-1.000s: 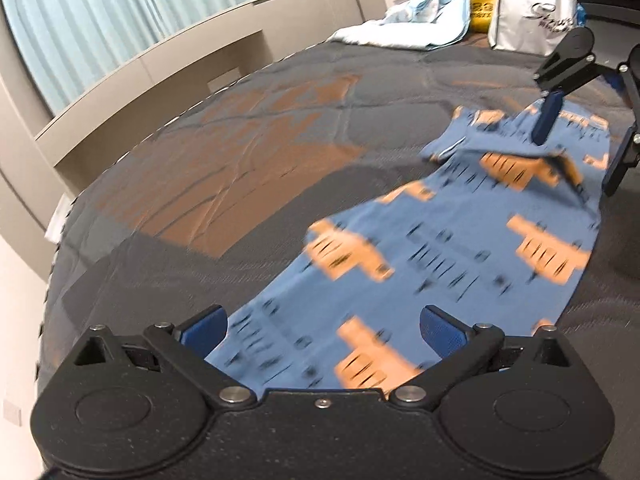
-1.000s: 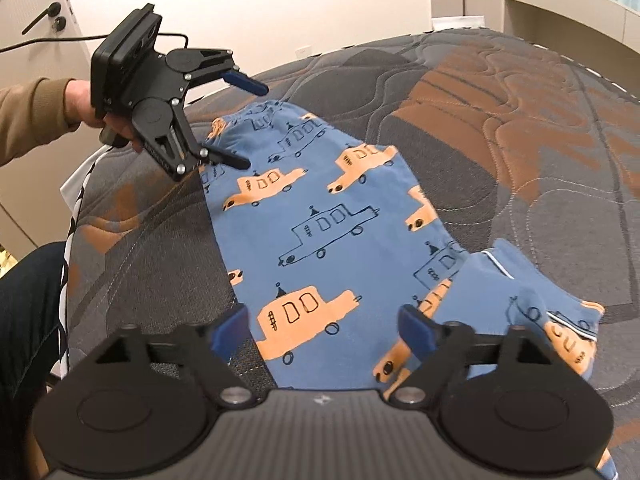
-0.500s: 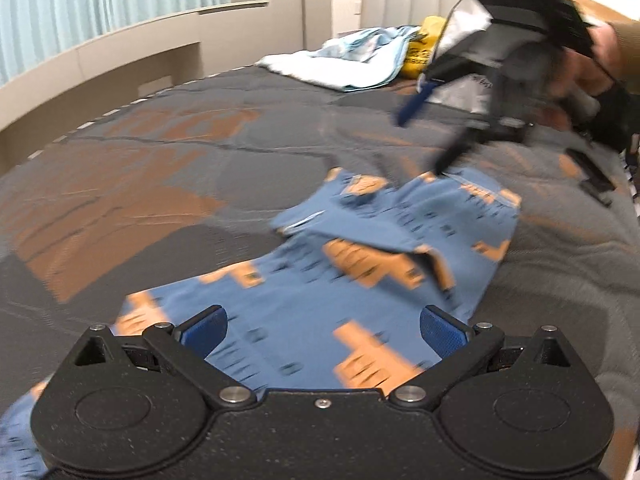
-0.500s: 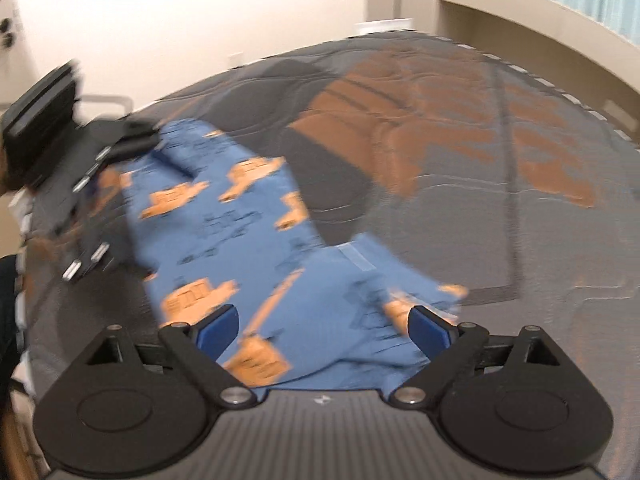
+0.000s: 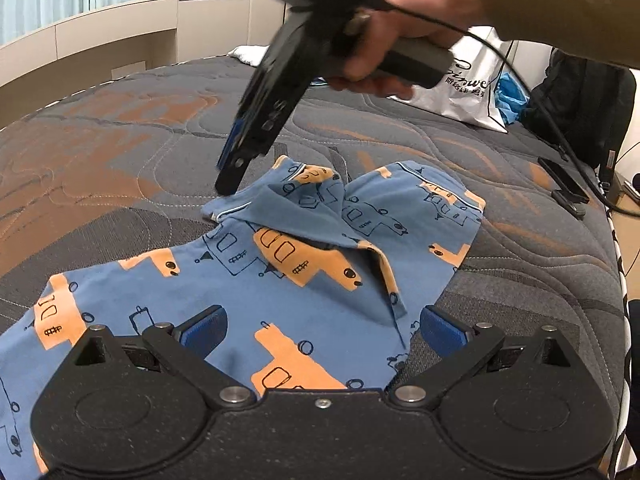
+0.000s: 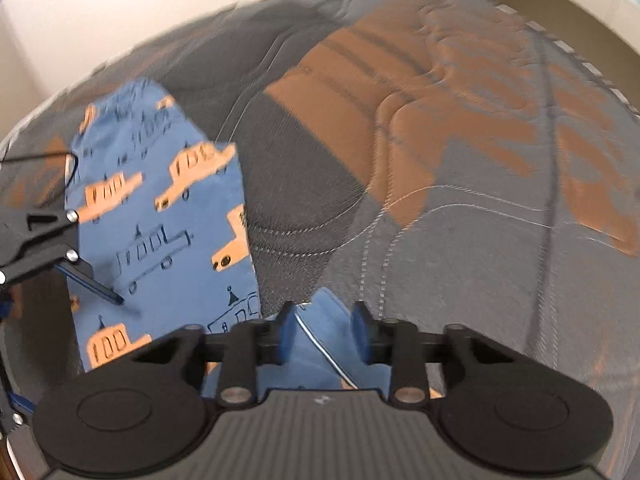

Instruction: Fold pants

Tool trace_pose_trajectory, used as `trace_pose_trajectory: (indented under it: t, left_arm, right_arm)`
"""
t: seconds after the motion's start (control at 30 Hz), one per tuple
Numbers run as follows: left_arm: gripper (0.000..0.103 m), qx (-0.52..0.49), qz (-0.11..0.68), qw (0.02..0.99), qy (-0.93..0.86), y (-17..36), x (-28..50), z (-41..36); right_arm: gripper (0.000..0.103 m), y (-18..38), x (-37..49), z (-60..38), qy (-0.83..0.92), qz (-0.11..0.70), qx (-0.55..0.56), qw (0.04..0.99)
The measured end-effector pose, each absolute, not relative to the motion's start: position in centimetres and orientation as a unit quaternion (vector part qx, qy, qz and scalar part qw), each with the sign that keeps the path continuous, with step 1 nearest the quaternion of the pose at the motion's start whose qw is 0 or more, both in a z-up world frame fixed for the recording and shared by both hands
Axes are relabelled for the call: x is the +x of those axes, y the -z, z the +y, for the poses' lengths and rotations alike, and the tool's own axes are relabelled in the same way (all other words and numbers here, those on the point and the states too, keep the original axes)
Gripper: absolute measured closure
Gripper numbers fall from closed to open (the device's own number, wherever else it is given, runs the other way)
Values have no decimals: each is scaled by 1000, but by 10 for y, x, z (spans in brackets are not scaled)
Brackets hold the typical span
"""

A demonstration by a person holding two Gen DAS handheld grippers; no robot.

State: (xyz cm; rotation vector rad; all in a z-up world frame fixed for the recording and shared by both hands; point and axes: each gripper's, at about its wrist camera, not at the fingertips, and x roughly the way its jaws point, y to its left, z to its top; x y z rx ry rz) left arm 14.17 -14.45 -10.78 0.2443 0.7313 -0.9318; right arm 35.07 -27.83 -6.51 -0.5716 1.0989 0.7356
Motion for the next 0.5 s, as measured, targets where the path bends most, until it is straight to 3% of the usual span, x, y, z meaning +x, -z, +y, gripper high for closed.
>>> trace_pose_trajectory:
  t: [0.4,0.5]
  left_arm:
    - [1,108,341,824,440,114,141,-137]
    - [1,107,343,823,439,114,143,-139]
  right_arm:
    - [70,101,385,-259,-342,560,-308,689]
    - [81,103,381,-260,-356,553,-303,690]
